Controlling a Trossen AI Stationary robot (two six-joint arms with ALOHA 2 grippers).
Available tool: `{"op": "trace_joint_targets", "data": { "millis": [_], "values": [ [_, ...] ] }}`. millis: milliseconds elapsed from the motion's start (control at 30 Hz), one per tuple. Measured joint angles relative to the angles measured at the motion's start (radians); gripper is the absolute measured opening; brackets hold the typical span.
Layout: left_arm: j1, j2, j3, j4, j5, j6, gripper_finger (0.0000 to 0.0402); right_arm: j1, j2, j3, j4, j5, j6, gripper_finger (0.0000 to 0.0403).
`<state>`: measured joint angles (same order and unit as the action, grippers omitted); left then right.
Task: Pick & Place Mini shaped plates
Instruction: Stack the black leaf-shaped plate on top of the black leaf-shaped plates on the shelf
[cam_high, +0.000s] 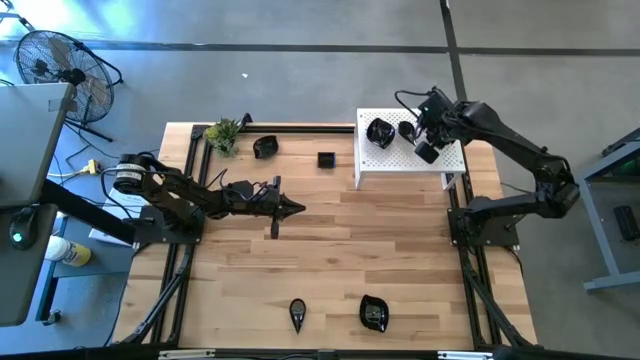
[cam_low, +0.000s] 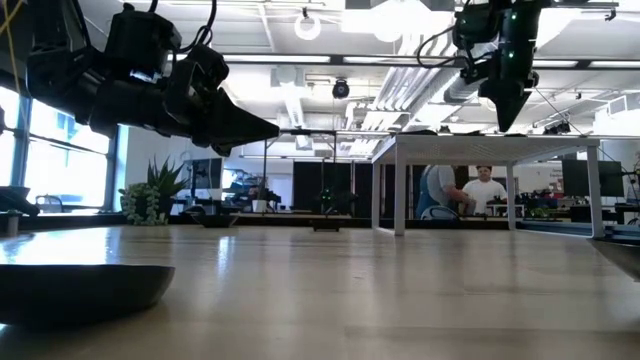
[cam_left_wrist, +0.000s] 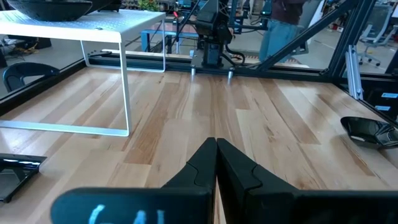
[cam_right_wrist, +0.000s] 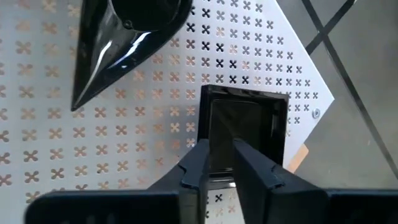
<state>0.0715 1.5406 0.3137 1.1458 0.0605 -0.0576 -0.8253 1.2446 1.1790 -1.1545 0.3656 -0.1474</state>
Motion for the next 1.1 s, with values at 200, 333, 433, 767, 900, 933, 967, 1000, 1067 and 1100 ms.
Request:
{"op": "trace_joint_targets", "data": {
  "millis": [200,333,433,767,900,933,967,1000,1067,1100],
  "values": [
    [0.000,0.000,0.000,0.000,0.000,0.000,0.0005,-0.002,0.000,0.000,0.000,0.008,-0.023,0.0077],
    [0.000,0.000,0.000,0.000,0.000,0.000,0.0005,-0.001,-0.004,0.015,-0.018,0.000,-0.035,0.0070],
    [0.000,0.000,0.000,0.001,0.000,-0.008,0.0005,0.026,-0.040,0.025,-0.020,-0.069,-0.060,0.0043],
    [0.002,0.000,0.000,0.015,-0.016,-0.021,0.0005,0.195,-0.318,-0.199,0.284,-0.320,0.081,0.0009],
    [0.048,0.000,0.000,0.012,-0.046,-0.080,0.0005,0.309,-0.413,-0.317,0.388,-0.284,0.171,0.0002],
    [0.066,0.000,0.000,0.012,-0.036,-0.096,0.0005,0.344,-0.428,-0.340,0.404,-0.264,0.193,0.0004],
    [0.086,0.000,0.000,0.012,-0.020,-0.112,0.0005,0.377,-0.440,-0.362,0.421,-0.249,0.212,0.0005],
    [0.106,0.000,0.000,0.012,-0.011,-0.127,0.0005,0.412,-0.449,-0.379,0.434,-0.231,0.228,0.0006],
    [0.145,0.000,0.000,0.012,0.000,-0.148,0.0005,0.485,-0.457,-0.407,0.456,-0.192,0.257,0.0006],
    [0.163,0.000,0.000,0.012,0.000,-0.155,0.0005,0.521,-0.457,-0.418,0.469,-0.171,0.273,0.0005]
  ]
}}
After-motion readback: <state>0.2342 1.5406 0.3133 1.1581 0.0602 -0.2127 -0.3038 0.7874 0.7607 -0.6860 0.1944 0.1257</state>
